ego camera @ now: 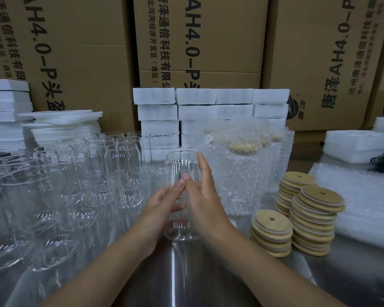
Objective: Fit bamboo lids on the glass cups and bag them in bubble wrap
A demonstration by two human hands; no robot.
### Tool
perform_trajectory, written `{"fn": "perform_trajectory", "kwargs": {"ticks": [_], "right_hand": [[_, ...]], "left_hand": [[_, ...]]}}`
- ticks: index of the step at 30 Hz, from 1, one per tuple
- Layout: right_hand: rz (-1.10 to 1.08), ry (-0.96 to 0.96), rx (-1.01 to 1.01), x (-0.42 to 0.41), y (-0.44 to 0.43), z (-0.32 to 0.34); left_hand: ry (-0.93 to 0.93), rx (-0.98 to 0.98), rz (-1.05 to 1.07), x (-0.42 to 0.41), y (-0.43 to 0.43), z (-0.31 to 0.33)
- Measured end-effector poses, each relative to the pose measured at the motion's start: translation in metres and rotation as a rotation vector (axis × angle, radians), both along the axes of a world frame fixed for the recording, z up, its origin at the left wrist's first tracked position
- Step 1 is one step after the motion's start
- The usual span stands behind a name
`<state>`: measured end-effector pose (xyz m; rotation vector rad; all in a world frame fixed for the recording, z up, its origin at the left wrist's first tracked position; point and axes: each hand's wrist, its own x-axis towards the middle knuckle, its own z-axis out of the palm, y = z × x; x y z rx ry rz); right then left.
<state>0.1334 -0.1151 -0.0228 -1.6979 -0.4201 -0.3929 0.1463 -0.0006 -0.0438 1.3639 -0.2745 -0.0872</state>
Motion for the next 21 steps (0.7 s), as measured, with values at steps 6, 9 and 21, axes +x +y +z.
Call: {"fn": "perform_trajectory", "kwargs": {"ticks": [6, 9, 21], "right_hand": [[0.008, -0.031, 0.016, -0.0012, -0.0006, 0.0040], [0.021, -0.020, 0.028, -0.0020, 0.0006, 0.0045], [0.032, 0.012, 0.075, -0.0016, 0.0014, 0.0045]], "left_hand": [[-0.001, -0.030, 0.062, -0.0016, -0.0008, 0.0038], [0.014, -0.061, 0.054, -0.0011, 0.0003, 0.0030], [0.106, -0.140, -0.065, 0.0057, 0.0027, -0.0002]]}}
